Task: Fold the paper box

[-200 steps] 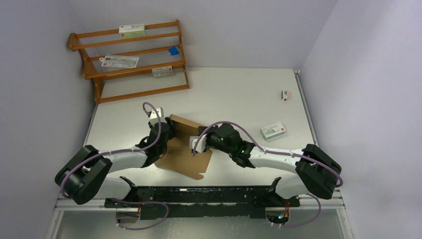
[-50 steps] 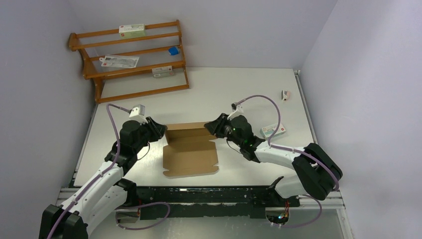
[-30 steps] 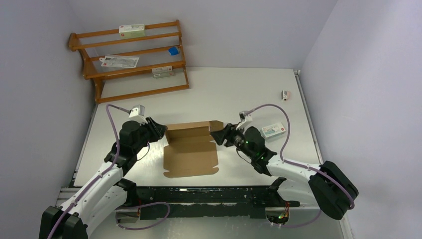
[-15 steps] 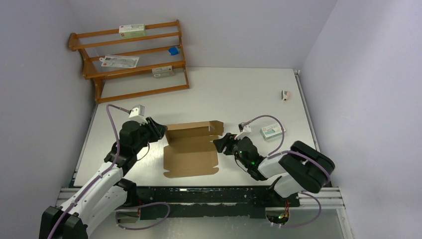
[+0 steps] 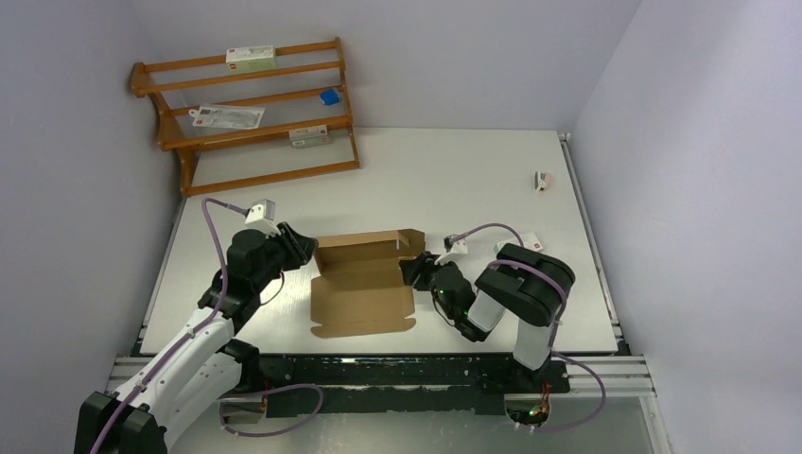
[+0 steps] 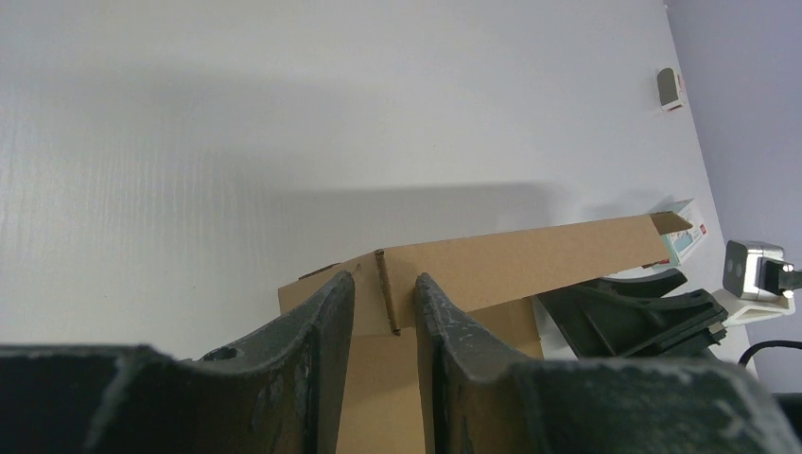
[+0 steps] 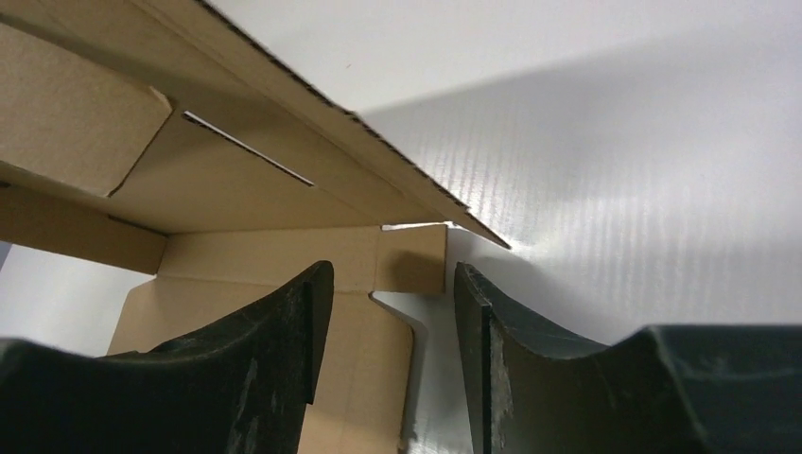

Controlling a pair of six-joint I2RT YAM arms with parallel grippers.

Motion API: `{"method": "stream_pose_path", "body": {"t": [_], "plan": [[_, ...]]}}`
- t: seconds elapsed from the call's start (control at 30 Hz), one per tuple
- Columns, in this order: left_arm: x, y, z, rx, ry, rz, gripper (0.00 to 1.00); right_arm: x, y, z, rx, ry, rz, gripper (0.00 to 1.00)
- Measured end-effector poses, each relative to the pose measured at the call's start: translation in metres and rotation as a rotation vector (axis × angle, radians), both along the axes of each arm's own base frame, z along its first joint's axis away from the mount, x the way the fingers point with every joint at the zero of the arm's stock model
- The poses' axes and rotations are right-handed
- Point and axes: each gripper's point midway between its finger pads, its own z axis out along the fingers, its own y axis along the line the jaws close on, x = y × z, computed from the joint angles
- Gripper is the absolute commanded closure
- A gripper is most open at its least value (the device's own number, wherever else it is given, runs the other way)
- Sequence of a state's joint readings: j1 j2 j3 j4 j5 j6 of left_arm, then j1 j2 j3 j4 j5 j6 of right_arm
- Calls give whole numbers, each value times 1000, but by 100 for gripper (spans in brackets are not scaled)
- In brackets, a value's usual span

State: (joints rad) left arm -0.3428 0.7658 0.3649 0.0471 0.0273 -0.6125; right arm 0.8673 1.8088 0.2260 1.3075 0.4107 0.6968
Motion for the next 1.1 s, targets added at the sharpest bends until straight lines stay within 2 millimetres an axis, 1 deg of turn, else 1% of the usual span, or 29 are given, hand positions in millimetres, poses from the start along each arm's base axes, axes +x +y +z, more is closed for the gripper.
{"method": "stream_pose_path", "body": {"t": [0.13,0.23,0.3,0.37,0.47,0.63,0.83,0.93,1.1], "plan": [[0,0,0,0,0,0,65,2,9,3,0,-25,18,53],[0,0,0,0,0,0,65,3,12,7,1,-45,26,60],[0,0,0,0,0,0,65,2,14,9,-4,-58,34,62],[0,0,0,0,-1,0,65,1,18,11,-16,-74,52,67],[0,0,1,-1,-3,0,65,0,27,16,-26,-97,79,69],[-1,0,1,-1,-2,0,65,-3,38,19,-58,-133,127,68],[-1,0,1,-1,-2,0,65,-7,59,23,-105,-187,201,64],[-1,0,1,-1,-1,0,65,-7,60,23,-123,-199,214,62],[-2,1,1,1,-1,1,64,-11,54,26,-147,-199,220,54]]}}
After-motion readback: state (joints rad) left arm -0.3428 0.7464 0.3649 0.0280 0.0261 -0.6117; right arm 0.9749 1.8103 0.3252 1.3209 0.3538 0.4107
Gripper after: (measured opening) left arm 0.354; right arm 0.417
